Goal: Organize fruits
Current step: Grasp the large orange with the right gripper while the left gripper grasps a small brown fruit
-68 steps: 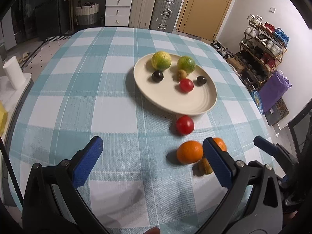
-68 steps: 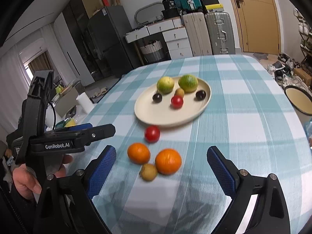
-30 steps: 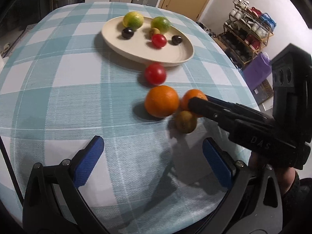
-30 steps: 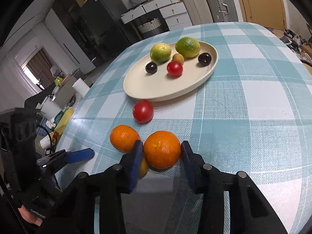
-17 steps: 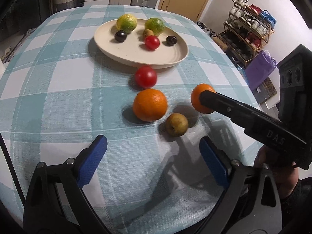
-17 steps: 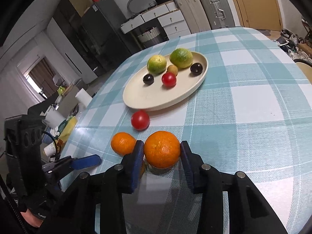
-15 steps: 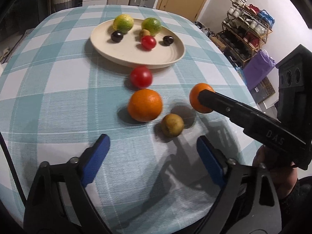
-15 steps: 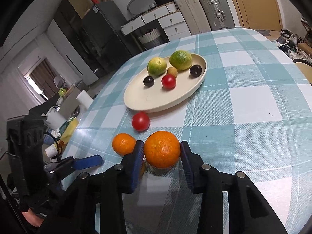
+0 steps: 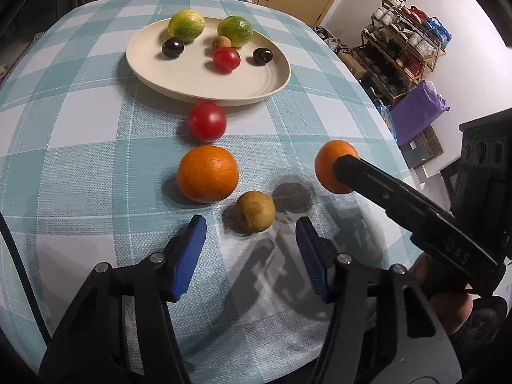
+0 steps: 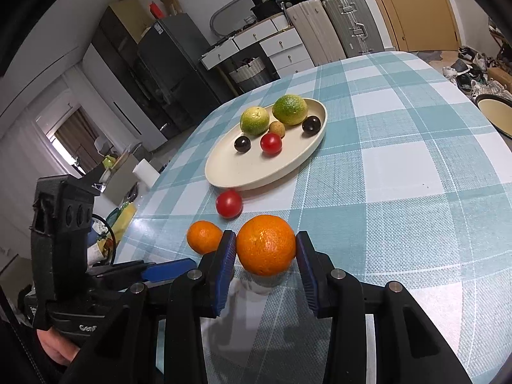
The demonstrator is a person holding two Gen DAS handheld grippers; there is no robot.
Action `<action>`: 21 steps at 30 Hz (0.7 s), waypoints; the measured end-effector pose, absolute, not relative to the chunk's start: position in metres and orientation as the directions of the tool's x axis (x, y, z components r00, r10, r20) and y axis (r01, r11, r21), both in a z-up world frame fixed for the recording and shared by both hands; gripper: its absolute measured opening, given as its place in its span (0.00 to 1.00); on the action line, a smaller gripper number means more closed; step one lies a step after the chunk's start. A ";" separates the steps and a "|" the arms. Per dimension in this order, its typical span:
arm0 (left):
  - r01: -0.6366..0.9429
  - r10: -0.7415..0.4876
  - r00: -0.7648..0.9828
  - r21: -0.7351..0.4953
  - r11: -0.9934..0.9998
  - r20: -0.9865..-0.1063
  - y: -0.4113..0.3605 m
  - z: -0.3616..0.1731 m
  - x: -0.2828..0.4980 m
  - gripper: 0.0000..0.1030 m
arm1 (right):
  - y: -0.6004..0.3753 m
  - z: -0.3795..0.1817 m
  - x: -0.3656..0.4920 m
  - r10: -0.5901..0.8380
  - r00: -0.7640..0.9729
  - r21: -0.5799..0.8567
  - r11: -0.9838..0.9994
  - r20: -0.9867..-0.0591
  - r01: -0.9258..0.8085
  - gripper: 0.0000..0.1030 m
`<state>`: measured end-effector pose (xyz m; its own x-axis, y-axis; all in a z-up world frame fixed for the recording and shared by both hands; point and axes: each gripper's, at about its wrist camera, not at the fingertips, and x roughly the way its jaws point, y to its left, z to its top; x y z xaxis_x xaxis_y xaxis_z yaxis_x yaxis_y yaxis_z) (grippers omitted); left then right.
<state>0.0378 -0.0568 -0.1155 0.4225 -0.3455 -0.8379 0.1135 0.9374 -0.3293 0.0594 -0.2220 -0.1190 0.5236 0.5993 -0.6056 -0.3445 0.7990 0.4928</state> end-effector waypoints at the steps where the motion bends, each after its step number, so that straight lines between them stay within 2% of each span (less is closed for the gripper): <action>1: 0.113 -0.345 0.423 -0.329 0.938 -0.838 -0.058 -0.115 0.038 0.54 | -0.224 -0.119 0.059 0.602 0.525 0.496 0.797 -0.602 -0.344 0.38; 11: 0.109 -0.329 0.415 -0.312 0.944 -0.848 -0.073 -0.114 0.049 0.53 | -0.232 -0.118 0.054 0.619 0.531 0.506 0.783 -0.579 -0.362 0.38; 15: 0.113 -0.319 0.416 -0.299 0.947 -0.852 -0.080 -0.114 0.051 0.46 | -0.237 -0.119 0.054 0.624 0.534 0.516 0.778 -0.570 -0.358 0.38; 19: 0.128 -0.320 0.407 -0.294 0.947 -0.856 -0.085 -0.114 0.054 0.32 | -0.243 -0.122 0.054 0.628 0.533 0.529 0.773 -0.567 -0.350 0.38; 21: 0.126 -0.329 0.401 -0.304 0.944 -0.855 -0.085 -0.116 0.054 0.32 | -0.245 -0.122 0.054 0.628 0.536 0.530 0.774 -0.565 -0.347 0.38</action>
<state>0.0543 -0.0850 -0.1161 0.4006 -0.3293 -0.8551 0.1262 0.9441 -0.3044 0.0539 -0.2452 -0.1217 0.5356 0.6276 -0.5651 -0.3472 0.7736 0.5301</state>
